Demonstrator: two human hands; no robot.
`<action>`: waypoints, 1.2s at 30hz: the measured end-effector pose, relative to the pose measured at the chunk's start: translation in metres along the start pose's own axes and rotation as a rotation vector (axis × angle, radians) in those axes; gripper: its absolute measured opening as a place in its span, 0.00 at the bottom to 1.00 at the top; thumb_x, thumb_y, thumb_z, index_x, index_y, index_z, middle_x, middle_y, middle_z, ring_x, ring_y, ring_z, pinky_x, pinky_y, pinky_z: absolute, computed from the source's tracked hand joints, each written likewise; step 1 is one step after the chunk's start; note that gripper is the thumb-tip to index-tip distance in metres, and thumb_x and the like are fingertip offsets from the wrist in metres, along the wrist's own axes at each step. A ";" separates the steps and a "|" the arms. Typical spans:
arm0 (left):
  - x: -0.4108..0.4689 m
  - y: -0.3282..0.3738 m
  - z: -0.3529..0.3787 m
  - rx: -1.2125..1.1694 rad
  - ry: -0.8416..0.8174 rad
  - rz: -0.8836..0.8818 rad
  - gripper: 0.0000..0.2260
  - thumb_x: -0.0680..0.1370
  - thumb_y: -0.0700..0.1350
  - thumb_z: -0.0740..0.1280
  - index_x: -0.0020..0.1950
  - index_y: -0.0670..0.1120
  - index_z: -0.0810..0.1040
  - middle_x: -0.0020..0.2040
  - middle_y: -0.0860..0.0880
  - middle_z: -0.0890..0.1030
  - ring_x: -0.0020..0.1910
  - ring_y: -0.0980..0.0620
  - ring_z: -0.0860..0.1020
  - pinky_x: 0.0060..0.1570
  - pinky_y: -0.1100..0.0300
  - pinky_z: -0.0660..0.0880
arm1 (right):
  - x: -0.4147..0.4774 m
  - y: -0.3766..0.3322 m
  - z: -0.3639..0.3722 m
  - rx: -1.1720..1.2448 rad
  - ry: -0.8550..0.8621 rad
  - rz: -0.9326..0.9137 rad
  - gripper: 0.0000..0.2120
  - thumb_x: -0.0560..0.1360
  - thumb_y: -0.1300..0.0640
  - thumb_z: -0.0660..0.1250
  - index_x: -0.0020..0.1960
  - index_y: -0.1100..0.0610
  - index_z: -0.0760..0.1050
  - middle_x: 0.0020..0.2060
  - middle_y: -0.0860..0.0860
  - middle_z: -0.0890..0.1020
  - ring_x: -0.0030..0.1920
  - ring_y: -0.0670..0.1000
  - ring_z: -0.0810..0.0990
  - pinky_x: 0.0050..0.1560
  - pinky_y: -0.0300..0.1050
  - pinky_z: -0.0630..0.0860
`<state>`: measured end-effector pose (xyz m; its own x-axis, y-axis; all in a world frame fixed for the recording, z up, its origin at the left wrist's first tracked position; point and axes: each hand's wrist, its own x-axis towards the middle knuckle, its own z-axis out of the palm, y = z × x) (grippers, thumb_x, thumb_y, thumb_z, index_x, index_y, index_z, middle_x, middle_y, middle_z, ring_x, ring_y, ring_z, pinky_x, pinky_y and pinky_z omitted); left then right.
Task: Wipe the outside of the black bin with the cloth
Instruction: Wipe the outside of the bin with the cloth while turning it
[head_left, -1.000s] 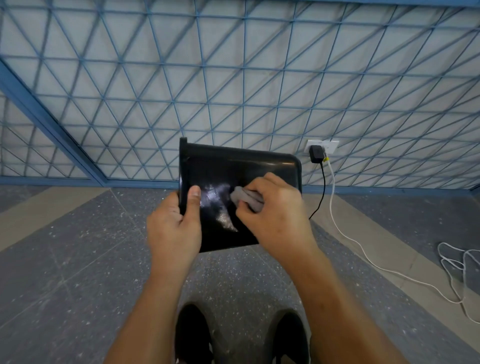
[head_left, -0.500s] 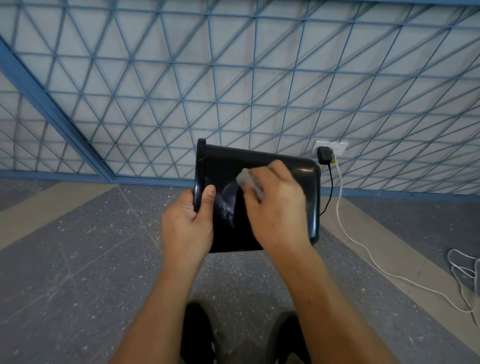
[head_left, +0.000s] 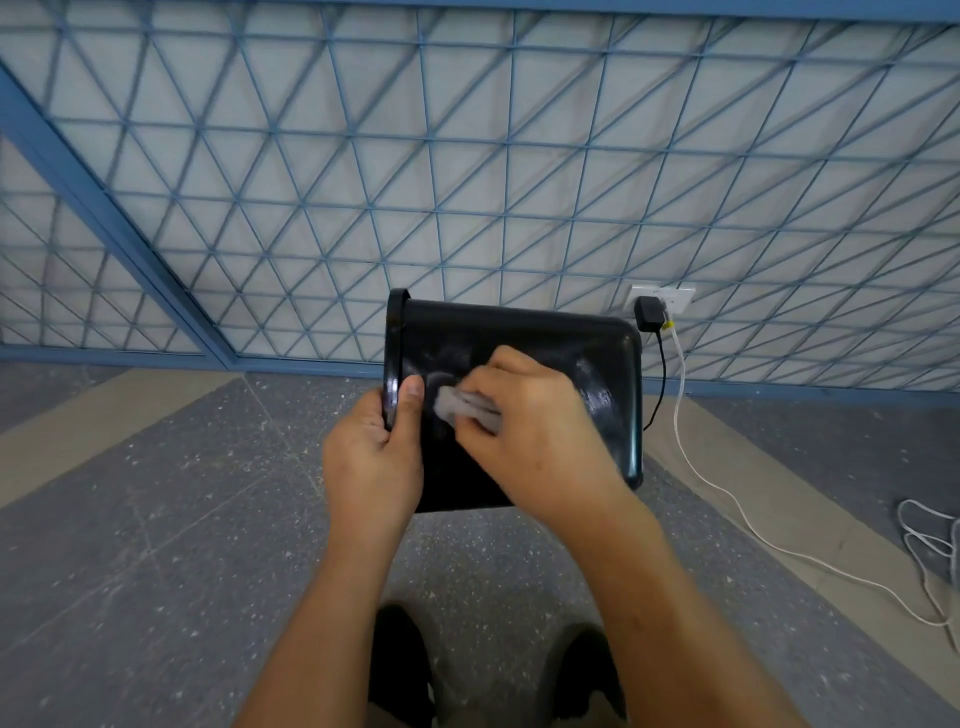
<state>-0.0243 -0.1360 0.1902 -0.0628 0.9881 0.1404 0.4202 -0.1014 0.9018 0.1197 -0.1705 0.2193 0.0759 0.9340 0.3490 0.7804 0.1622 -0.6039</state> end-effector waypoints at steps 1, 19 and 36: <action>0.001 0.000 -0.002 0.000 -0.001 -0.006 0.17 0.84 0.56 0.63 0.37 0.50 0.76 0.30 0.53 0.77 0.30 0.59 0.76 0.29 0.68 0.68 | 0.000 0.007 -0.006 -0.018 0.014 0.036 0.03 0.73 0.57 0.72 0.44 0.56 0.80 0.42 0.47 0.74 0.37 0.52 0.77 0.38 0.55 0.78; 0.003 0.003 0.003 -0.031 0.083 -0.023 0.19 0.84 0.59 0.61 0.39 0.50 0.76 0.31 0.52 0.78 0.29 0.58 0.74 0.27 0.66 0.68 | -0.001 -0.031 0.011 -0.193 0.138 0.039 0.06 0.79 0.55 0.68 0.52 0.55 0.73 0.50 0.49 0.75 0.37 0.54 0.78 0.34 0.52 0.78; 0.008 0.007 -0.007 -0.112 0.211 -0.083 0.23 0.83 0.62 0.58 0.42 0.46 0.79 0.36 0.42 0.82 0.34 0.46 0.80 0.35 0.44 0.78 | 0.002 -0.013 0.005 -0.132 0.298 0.164 0.07 0.76 0.52 0.70 0.46 0.53 0.73 0.42 0.44 0.74 0.33 0.48 0.75 0.31 0.51 0.77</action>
<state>-0.0281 -0.1295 0.2010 -0.2854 0.9488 0.1353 0.3038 -0.0444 0.9517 0.1065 -0.1695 0.2249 0.3688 0.8076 0.4602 0.8149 -0.0427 -0.5781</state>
